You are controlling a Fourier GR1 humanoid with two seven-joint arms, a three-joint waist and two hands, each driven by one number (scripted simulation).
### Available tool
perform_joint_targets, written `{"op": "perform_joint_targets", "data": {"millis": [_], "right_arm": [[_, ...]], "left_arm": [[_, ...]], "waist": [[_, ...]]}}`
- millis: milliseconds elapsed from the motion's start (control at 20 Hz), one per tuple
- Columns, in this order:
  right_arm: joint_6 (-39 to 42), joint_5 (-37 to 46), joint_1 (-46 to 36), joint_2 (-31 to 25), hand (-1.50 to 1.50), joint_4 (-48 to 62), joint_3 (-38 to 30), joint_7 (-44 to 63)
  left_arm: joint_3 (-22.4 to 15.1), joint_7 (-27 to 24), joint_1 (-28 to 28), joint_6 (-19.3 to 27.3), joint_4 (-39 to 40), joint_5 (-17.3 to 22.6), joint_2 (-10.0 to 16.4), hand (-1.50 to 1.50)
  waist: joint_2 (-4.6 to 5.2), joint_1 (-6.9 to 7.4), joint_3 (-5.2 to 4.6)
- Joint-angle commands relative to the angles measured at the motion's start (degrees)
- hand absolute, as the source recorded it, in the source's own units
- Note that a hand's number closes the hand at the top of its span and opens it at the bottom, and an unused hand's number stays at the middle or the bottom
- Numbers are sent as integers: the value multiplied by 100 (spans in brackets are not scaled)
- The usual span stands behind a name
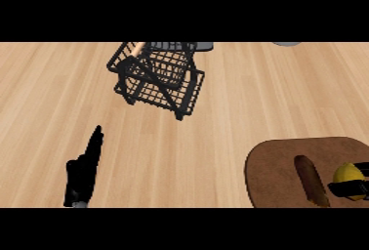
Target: Pick the lemon from the cutting board and place it in the tiered basket
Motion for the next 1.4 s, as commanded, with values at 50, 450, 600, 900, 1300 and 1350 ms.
{"op": "perform_joint_targets", "data": {"millis": [50, 450, 600, 900, 1300, 1350], "right_arm": [[93, 565, -125, 58, 150, 412, 293, 95], [965, 1413, -1171, 374, 150, -399, 2872, -1426], [739, 1998, -1735, 1225, 150, -275, 3680, -1060], [394, 2110, -2108, 2245, 150, -1157, 3532, -353], [1015, 2876, -3155, 2455, 150, -2985, 3164, 296], [1357, 2952, -3200, 2413, 150, -3471, 3233, 511]], "left_arm": [[150, -39, 180, -217, 139, 60, -37, 0], [-195, 183, -213, -209, -8, -221, -89, 0], [-10, 207, -282, -273, 175, -108, -55, 0], [166, 306, -83, -167, 88, -85, -54, 0], [153, 282, 285, -152, -307, -146, -8, 0], [211, 269, 251, -205, -142, -138, 40, 0]], "waist": [[42, 29, 23], [126, 708, 5], [79, 376, 14], [13, 11, 21], [-1, 15, 20], [-13, -36, 17]]}}
